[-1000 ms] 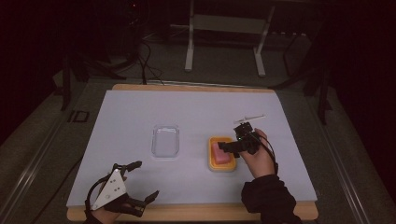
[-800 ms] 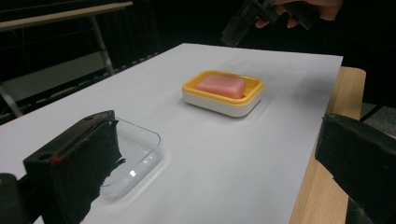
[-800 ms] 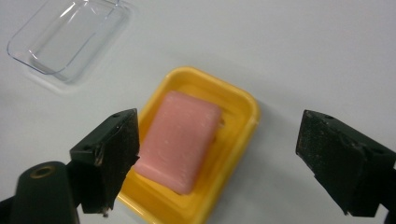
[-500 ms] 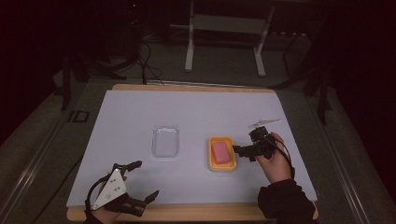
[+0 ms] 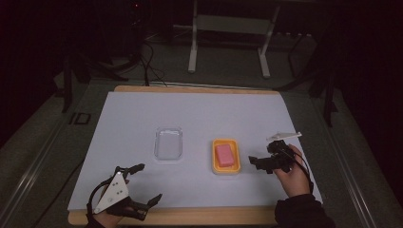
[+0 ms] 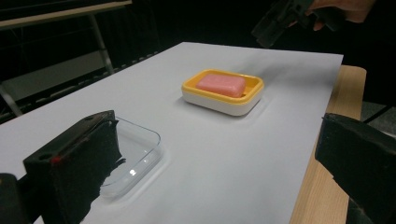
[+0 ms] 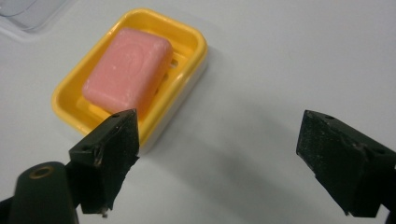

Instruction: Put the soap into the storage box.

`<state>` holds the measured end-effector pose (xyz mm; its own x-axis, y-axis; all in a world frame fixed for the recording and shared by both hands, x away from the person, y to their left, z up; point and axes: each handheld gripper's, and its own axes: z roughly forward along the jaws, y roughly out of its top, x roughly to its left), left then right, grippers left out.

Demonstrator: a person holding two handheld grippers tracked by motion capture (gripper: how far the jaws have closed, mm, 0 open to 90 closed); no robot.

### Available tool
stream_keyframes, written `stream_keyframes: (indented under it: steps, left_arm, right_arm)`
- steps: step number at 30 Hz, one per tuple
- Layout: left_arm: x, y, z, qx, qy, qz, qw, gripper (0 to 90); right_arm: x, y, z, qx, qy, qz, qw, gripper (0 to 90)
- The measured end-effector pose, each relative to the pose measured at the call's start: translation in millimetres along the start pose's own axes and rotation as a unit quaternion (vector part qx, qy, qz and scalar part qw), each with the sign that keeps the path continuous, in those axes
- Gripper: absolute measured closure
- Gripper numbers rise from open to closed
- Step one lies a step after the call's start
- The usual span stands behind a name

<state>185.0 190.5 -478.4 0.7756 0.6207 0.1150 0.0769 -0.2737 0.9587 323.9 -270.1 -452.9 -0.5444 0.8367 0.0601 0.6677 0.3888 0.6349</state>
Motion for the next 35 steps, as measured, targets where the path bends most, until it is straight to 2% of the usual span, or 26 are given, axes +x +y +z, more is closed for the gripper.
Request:
stream_keyframes:
  steps: [6,8,16,20,23,26,35]
  left_arm:
    - [-0.3,0.0,0.2,0.001,0.000,0.000,1.0000,0.6]
    - [-0.3,0.0,0.1,0.000,-0.001,0.000,1.0000,0.6]
    - [-0.4,-0.2,0.4,0.002,-0.001,0.001,1.0000,0.6]
    - [-0.6,-0.1,0.3,0.001,-0.002,0.001,1.0000,0.6]
    - [-0.4,-0.1,0.2,0.002,-0.002,0.001,1.0000,0.6]
    - [-0.1,-0.1,0.0,0.002,-0.003,0.000,1.0000,0.6]
    - [-0.3,0.0,0.4,0.003,-0.005,0.002,1.0000,0.6]
  right_arm:
    - [-6.0,-15.3,-2.9,-0.012,-0.009,0.007,0.9999,13.4]
    - [-7.2,-19.4,-3.0,-0.020,-0.004,0.010,0.9997,13.4]
    - [-8.3,-35.2,-7.9,-0.069,-0.007,0.018,0.9974,13.4]
    - [-7.1,-42.7,-11.6,-0.091,-0.008,0.004,0.9958,13.4]
    - [-7.1,-44.4,-10.5,-0.087,-0.024,0.003,0.9959,13.4]
    - [-9.5,-46.6,-6.4,-0.080,-0.023,0.004,0.9965,13.4]
    - [-8.7,-46.9,-2.7,-0.081,-0.018,-0.007,0.9965,13.4]
